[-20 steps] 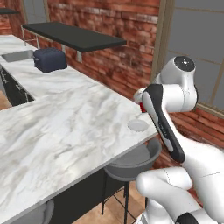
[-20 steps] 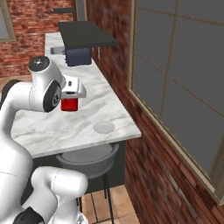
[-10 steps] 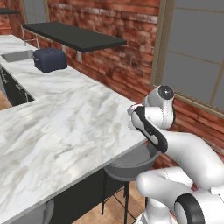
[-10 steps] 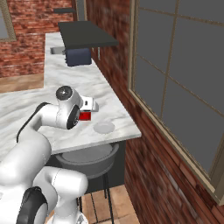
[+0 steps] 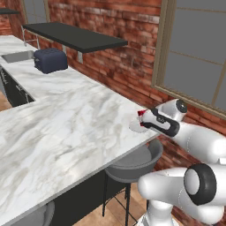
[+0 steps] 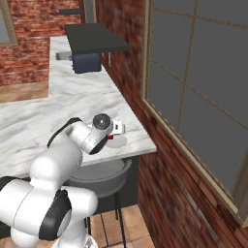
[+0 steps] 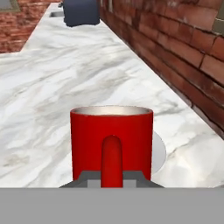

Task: Pick the cup of tea, navigate to the dining table, and place it on the saucer.

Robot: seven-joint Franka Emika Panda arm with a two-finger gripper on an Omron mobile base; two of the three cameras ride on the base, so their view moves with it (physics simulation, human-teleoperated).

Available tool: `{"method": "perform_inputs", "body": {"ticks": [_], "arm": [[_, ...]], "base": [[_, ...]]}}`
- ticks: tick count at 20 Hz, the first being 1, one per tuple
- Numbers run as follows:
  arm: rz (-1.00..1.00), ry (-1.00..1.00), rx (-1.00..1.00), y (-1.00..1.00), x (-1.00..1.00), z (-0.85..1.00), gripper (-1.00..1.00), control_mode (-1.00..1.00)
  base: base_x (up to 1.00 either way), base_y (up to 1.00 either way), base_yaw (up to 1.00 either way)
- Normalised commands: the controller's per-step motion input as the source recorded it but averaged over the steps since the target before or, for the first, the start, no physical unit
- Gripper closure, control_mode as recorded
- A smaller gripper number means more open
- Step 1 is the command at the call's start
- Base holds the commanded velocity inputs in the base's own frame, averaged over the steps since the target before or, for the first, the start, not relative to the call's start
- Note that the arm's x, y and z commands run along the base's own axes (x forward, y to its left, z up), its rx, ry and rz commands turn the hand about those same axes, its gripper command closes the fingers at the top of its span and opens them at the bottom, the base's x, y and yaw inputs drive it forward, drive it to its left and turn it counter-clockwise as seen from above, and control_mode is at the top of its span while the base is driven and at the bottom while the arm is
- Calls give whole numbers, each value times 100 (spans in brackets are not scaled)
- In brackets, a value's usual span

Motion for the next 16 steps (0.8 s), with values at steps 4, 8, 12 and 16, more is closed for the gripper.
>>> {"method": "perform_inputs", "body": {"ticks": [4,8,12,16], "arm": [[10,-2,8,-6,-13,8,100,-100],[19,-7,3,-4,-4,-14,100,-100],[13,-20,2,-1,0,-4,100,-100],[1,-15,20,-2,4,-4,100,-100]], "base": [[0,0,0],[0,0,0],[0,0,0],[0,0,0]]}}
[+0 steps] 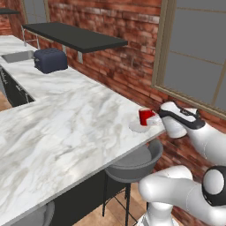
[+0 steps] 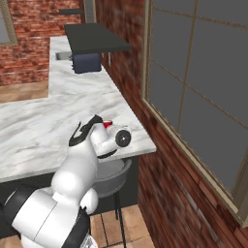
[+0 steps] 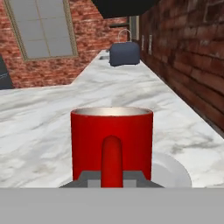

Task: Pick the cup of tea, navigate to the dining table, and place it on the saucer.

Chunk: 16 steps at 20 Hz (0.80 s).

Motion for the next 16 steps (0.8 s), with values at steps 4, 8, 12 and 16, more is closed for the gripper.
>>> {"method": "perform_inputs", "body": {"ticks": [4,8,12,16], "arm": [[0,-11,16,0,1,-16,100,-100],[0,0,1,0,0,-1,100,-100],[0,-1,0,-1,9,-16,100,-100],[0,-1,0,-19,16,-21,100,-100]], "base": [[0,0,0],[0,0,0],[0,0,0],[0,0,0]]}}
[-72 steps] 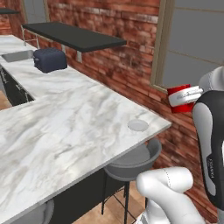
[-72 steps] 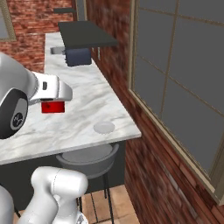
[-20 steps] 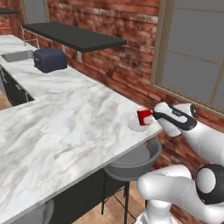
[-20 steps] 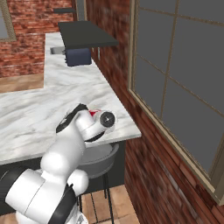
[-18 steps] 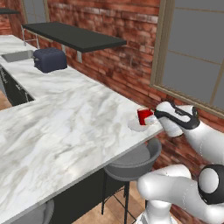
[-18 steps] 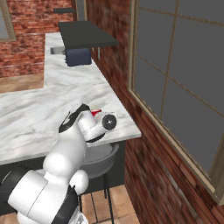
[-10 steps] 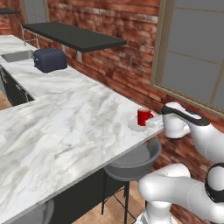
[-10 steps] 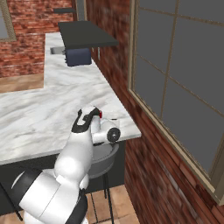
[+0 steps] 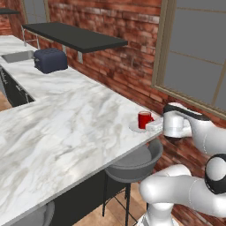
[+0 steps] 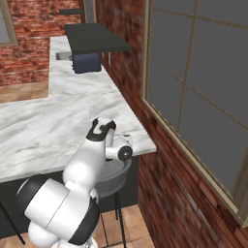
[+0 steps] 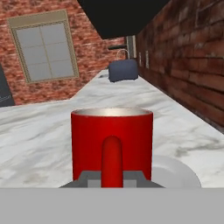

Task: Pick the cup of tea, navigate to the dining table, and place it on the saucer.

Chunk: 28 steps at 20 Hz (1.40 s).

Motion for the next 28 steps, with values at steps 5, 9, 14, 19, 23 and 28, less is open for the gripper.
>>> {"method": "perform_inputs", "body": {"ticks": [5,9,14,19,23,28], "arm": [[0,-5,0,-17,4,-16,100,-100],[0,-7,0,-6,0,-13,100,-100],[0,-2,0,0,0,-33,100,-100],[0,-3,0,0,1,-15,100,-100],[0,-5,0,0,25,4,100,-100],[0,-1,0,0,68,8,100,-100]], "base": [[0,0,0],[0,0,0],[0,0,0],[0,0,0],[0,0,0],[0,0,0]]}}
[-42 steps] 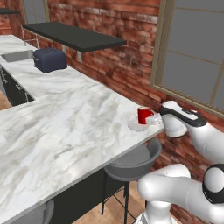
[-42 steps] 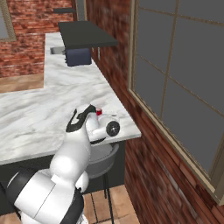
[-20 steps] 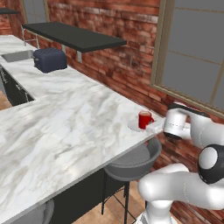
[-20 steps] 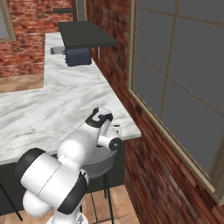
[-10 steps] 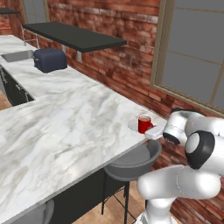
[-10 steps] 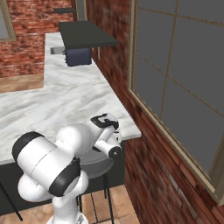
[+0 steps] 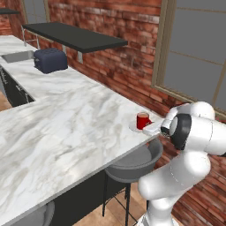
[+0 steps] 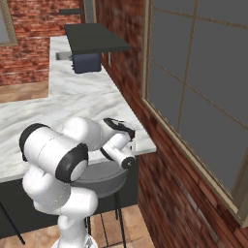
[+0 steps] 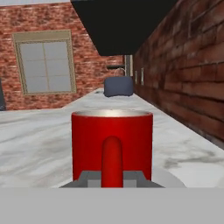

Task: Pick the cup of tea, navigate to the dining table, and place it on the saucer.

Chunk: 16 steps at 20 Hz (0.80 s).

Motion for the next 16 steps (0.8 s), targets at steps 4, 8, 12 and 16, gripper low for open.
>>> {"method": "perform_inputs", "body": {"ticks": [4,8,12,16], "arm": [[0,0,0,0,88,-8,100,-100],[0,5,0,0,52,-25,100,-100],[0,1,0,0,27,-29,100,-100],[0,0,0,0,12,-41,100,-100]], "base": [[0,0,0],[0,0,0],[0,0,0],[0,0,0]]}}
